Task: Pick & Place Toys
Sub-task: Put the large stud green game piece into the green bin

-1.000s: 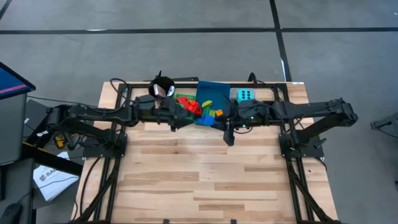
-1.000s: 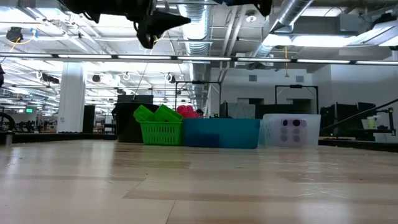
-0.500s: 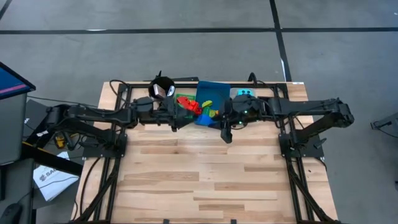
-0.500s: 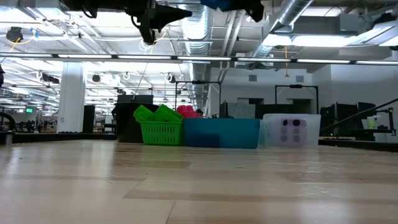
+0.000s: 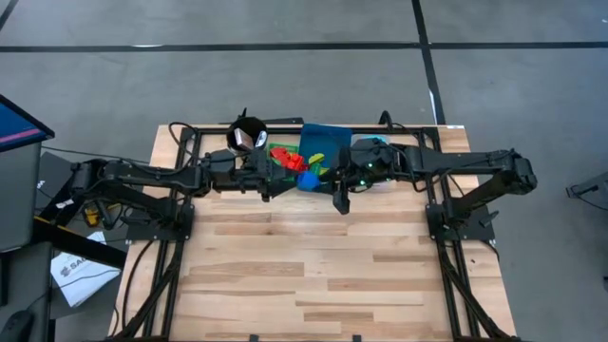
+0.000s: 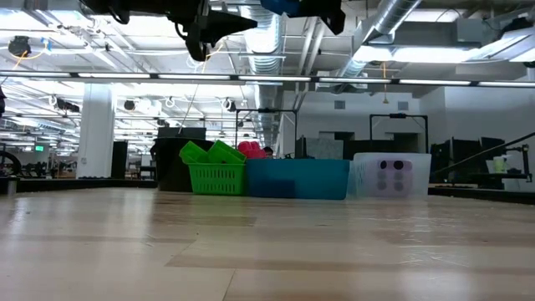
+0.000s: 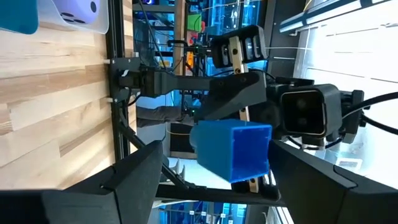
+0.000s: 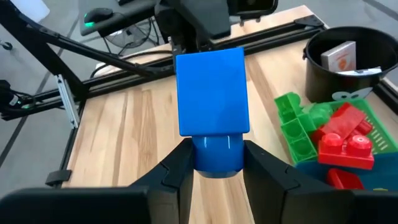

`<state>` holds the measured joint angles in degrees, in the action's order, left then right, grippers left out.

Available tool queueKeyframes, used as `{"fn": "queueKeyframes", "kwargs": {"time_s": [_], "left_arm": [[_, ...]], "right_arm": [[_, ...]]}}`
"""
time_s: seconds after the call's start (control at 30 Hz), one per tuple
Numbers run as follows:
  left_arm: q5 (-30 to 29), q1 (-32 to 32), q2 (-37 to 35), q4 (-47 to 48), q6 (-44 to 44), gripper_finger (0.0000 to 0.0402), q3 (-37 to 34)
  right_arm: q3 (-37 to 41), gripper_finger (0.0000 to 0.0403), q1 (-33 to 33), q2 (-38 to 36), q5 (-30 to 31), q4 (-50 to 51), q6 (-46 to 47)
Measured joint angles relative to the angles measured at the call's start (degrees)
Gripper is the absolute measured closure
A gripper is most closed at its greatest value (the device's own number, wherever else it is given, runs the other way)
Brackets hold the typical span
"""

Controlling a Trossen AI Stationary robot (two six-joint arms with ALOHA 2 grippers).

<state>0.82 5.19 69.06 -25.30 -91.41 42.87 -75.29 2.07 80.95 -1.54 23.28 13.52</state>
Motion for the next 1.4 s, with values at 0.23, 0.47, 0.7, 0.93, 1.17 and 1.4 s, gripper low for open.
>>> {"fn": "queueKeyframes", "kwargs": {"time_s": [0.23, 0.47, 0.7, 0.93, 1.17, 1.4], "left_arm": [[-0.52, 0.00, 0.51, 0.43, 0.06, 0.0117, 0.00], [-0.37, -0.47, 3.45, -2.08, -0.22, 0.0117, 0.04], [0.70, -1.59, 7.83, -9.00, -1.03, 0.0135, 0.04], [1.40, -1.57, 7.99, -9.95, -0.54, 0.0232, 0.07], [3.17, -1.39, 7.81, -9.22, 1.28, 0.0381, 0.07], [5.69, -0.19, 7.74, -9.16, 5.84, 0.0398, -0.02]], "right_arm": [[0.00, 0.0300, 0.37, 0.00, -0.13, -0.67, 0.70], [0.02, 0.0300, 0.37, 0.00, -0.15, -1.66, 0.66], [0.04, 0.0300, 0.26, -0.09, -0.48, -0.82, 1.03], [0.04, 0.0300, 0.33, -0.05, -1.66, -0.36, 1.42], [0.04, 0.0300, 0.31, -0.01, -1.79, 0.25, 1.51], [0.02, 0.0245, 0.17, -0.07, -1.64, -0.58, 1.06]]}}
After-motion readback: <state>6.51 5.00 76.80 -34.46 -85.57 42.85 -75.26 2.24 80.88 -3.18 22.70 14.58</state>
